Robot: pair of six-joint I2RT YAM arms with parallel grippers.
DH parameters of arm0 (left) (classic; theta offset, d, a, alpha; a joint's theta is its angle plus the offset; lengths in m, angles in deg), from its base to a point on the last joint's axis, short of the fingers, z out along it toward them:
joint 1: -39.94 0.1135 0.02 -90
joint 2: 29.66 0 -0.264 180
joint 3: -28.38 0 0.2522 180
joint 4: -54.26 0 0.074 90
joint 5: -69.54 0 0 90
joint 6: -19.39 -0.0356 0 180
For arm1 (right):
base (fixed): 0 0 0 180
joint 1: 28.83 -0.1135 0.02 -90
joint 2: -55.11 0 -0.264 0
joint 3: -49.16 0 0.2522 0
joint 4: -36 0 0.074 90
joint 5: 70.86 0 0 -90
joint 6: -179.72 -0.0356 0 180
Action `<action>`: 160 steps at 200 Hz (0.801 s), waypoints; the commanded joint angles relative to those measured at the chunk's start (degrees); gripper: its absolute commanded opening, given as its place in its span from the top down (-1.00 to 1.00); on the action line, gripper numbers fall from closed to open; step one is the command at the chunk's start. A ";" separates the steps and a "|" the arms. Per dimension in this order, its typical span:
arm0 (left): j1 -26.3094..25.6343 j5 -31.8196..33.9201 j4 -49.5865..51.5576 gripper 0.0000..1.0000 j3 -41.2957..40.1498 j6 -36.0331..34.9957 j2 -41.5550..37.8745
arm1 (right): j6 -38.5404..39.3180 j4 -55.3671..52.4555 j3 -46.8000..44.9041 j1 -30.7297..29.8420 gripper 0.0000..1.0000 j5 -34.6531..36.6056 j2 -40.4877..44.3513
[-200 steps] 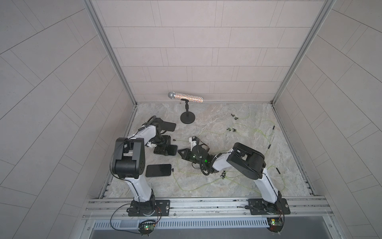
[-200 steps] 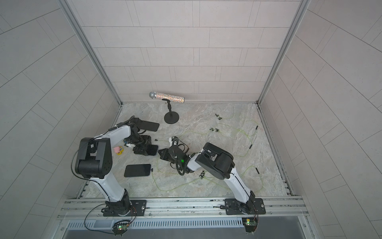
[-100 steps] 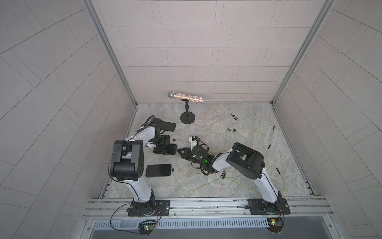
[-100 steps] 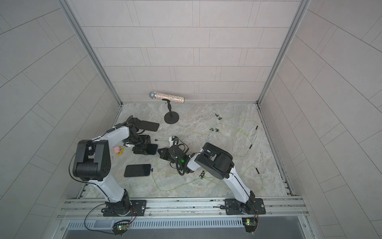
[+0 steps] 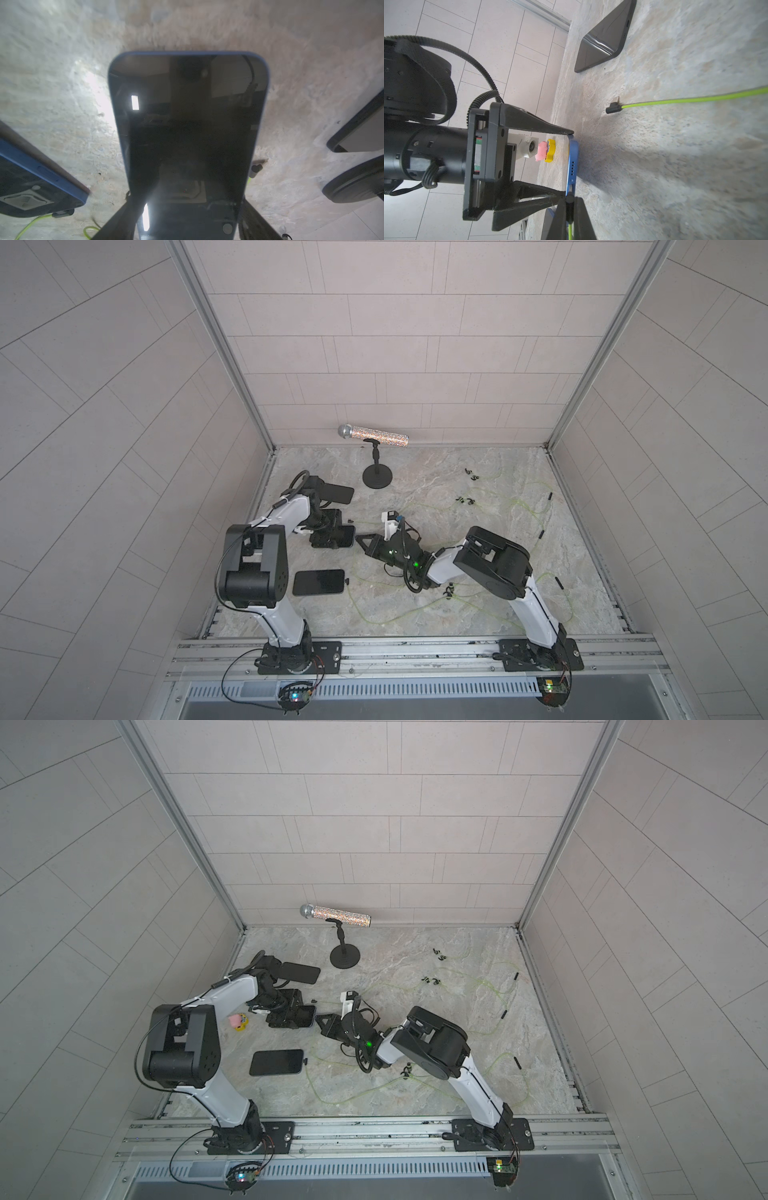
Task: Plug wired earphones into phones
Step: Insert the wired earphone into the phone.
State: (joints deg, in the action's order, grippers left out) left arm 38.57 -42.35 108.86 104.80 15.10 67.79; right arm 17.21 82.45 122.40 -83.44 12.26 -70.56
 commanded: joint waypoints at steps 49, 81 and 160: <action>-1.37 -9.04 -1.18 -0.10 -1.03 1.53 -4.16 | 0.88 3.70 0.17 -1.03 1.00 -3.35 0.08; -1.40 -9.98 -2.26 -0.09 -1.52 1.74 -5.07 | 2.47 3.64 0.71 -1.03 1.00 -5.04 0.15; -1.27 -9.66 -3.99 -0.04 -0.84 -0.17 -5.37 | 3.69 -0.73 1.86 0.95 1.00 -11.00 1.93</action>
State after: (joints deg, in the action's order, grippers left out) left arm 38.70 -43.57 106.41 103.51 15.72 64.71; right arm 22.24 80.76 122.80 -81.94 9.27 -69.12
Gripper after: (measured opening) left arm 0.751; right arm 0.075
